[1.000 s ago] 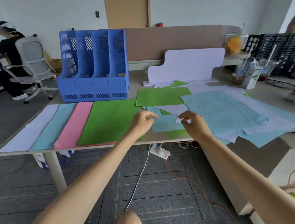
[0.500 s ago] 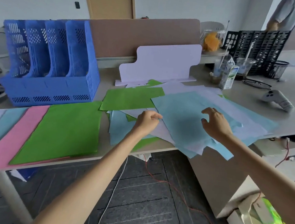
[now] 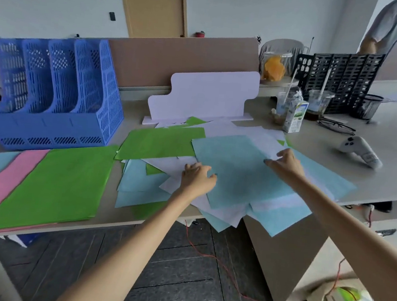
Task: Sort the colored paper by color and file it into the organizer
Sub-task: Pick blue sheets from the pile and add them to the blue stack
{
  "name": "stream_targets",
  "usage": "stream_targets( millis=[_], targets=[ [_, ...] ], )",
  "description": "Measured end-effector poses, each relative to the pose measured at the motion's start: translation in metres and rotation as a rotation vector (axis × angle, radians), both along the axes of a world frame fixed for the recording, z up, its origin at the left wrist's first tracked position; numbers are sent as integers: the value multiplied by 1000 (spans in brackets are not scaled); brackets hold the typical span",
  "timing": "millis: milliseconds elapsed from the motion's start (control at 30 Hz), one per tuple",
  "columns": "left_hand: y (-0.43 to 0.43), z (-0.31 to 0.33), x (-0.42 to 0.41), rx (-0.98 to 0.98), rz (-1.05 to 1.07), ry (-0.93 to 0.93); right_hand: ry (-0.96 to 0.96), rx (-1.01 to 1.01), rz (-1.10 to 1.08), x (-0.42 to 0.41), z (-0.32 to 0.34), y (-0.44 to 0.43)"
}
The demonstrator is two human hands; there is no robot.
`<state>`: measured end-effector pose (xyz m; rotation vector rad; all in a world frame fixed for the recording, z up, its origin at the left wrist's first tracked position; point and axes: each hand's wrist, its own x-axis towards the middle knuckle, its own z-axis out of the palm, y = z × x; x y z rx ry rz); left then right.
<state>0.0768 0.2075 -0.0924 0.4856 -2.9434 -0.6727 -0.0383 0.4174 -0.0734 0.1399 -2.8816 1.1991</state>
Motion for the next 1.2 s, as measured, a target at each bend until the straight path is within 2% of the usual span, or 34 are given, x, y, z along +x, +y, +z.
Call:
stream_targets(
  millis=[100,233,300,433,500,600,700,833,900,1067,1200],
  targets=[
    [10,3,-5,22,2,-22,-95,-153,11,-10,8,1],
    [22,10,-6,121,7,49,-214,-166,38,-15,4,5],
    [26,10,-9,184,70,111,-216,-225,66,-16,1,13],
    [37,9,-13,277,280,259,-241,-471,91,-12,3,36],
    [46,10,-16,376,334,328,-241,-550,102,-11,1,47],
    [64,11,-20,656,377,389,-249,-576,116,-11,1,62],
    [81,6,-26,765,405,446,-110,-343,87,-18,-3,75],
    [99,3,-33,648,371,453,147,188,-54,-35,-7,101],
    [103,0,-36,553,354,429,147,362,-69,-40,-8,112],
    [101,-5,-40,419,328,378,14,492,-56,-48,1,118],
    [101,-8,-43,407,335,352,-82,419,-1,-55,8,121]
  ],
)
